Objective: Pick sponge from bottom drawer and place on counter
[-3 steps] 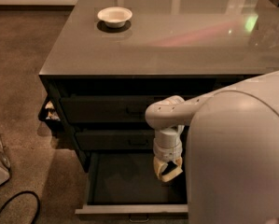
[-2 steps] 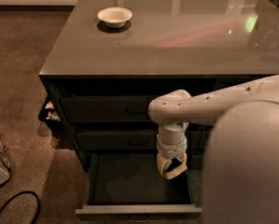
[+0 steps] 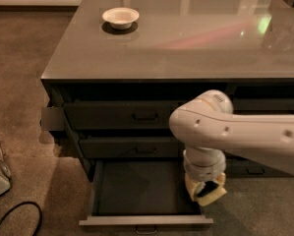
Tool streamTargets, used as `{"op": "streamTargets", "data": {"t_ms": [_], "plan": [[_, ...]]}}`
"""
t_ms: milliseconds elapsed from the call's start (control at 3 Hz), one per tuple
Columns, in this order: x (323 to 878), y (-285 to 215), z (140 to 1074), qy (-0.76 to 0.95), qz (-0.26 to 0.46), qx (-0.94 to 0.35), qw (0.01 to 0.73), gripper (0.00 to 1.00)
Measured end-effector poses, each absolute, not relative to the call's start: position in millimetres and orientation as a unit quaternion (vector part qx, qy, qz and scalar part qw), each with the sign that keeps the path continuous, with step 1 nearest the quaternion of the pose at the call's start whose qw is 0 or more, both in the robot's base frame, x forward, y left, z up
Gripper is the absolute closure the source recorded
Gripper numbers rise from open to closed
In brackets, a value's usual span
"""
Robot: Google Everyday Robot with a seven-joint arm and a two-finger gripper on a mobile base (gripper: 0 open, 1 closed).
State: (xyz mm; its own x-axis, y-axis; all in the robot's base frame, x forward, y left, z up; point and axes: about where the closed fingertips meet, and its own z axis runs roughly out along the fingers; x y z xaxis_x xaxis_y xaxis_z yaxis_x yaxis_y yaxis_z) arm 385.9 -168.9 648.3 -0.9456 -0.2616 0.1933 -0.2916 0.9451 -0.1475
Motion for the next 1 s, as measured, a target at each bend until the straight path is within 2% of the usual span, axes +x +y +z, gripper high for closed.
{"op": "streamTargets", "data": {"t_ms": [333,1000], "plan": [[378,-167,734,-0.984,0.115,0.130,0.034,1.00],[372,-170,768,-0.985,0.118,0.122,0.009,1.00]]}}
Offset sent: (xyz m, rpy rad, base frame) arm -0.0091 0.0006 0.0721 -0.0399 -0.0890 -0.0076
